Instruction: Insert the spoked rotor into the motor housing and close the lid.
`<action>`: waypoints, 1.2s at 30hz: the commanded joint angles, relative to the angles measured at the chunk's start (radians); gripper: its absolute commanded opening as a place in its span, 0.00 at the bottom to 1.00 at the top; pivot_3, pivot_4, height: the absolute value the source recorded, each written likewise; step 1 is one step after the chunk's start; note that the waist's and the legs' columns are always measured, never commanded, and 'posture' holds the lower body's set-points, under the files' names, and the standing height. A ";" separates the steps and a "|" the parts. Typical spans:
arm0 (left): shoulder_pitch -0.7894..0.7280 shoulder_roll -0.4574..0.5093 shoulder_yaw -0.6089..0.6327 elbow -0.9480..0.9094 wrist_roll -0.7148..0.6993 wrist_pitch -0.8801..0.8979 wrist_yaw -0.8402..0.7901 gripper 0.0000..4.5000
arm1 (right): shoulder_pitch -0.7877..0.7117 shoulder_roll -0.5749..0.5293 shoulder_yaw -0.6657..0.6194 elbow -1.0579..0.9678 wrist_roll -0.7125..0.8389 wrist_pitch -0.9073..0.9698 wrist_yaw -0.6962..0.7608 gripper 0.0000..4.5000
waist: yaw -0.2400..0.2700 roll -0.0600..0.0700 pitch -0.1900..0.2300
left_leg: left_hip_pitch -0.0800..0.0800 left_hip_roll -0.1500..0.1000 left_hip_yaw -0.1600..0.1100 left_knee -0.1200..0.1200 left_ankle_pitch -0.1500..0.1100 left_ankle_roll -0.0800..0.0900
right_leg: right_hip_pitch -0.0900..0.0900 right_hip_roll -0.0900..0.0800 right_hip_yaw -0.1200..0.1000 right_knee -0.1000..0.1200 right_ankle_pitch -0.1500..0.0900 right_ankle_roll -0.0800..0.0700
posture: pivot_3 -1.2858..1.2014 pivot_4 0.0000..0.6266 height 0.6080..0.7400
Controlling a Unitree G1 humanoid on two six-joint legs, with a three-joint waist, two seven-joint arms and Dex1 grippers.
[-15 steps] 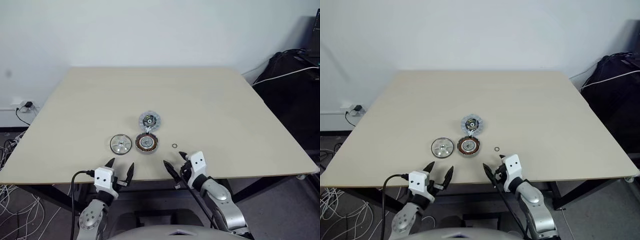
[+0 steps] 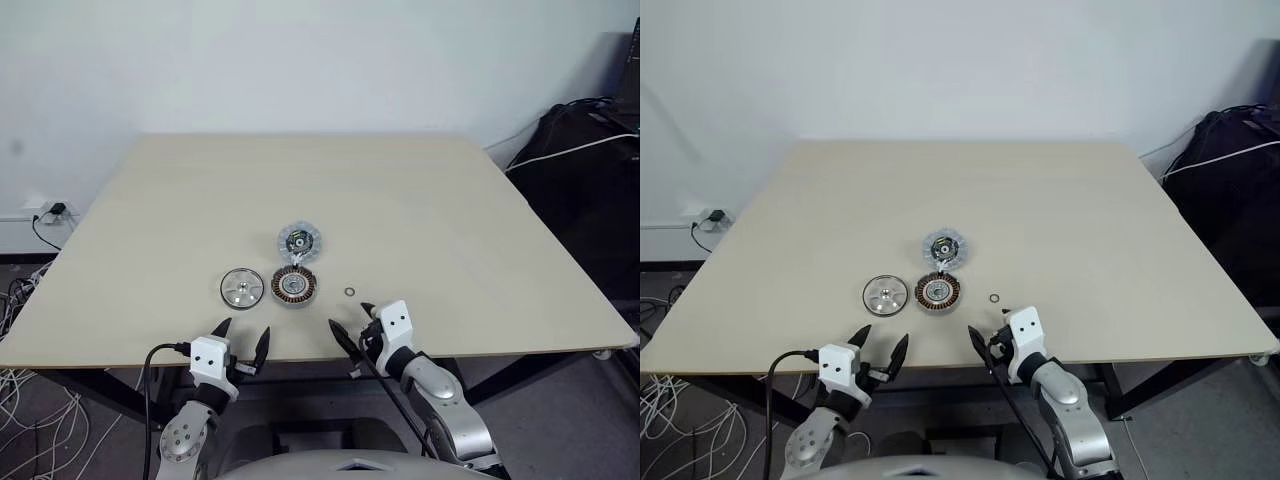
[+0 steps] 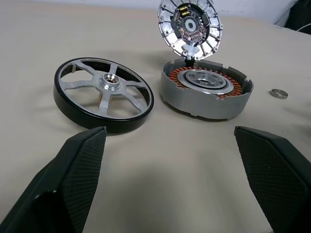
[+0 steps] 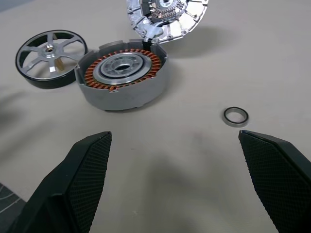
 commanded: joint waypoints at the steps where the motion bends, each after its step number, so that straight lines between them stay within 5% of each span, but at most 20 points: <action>1: -0.004 -0.009 -0.007 -0.007 -0.006 -0.024 0.000 0.99 | -0.020 -0.006 0.002 -0.041 -0.008 -0.001 -0.003 1.00 | 0.000 0.000 0.000 | 0.000 0.000 0.000 0.000 0.000 0.000 | 0.000 0.000 0.000 0.000 0.000 0.000 | 0.52 0.00 1.00; 16: -0.021 -0.022 -0.018 -0.018 0.004 0.003 0.013 0.99 | -0.191 0.077 -0.024 0.070 -0.082 0.108 -0.166 1.00 | -0.002 0.000 0.000 | -0.002 0.000 0.000 0.000 0.000 0.000 | 0.002 0.000 -0.001 0.000 0.000 -0.001 | 0.52 0.00 1.00; 36: 0.117 -0.040 -0.169 -0.427 0.083 0.245 0.151 0.99 | -0.376 0.128 -0.061 0.378 -0.089 0.062 -0.199 1.00 | -0.013 0.006 0.004 | -0.002 0.000 0.000 0.000 0.000 0.000 | 0.002 0.001 0.000 0.001 0.000 0.000 | 0.52 0.00 1.00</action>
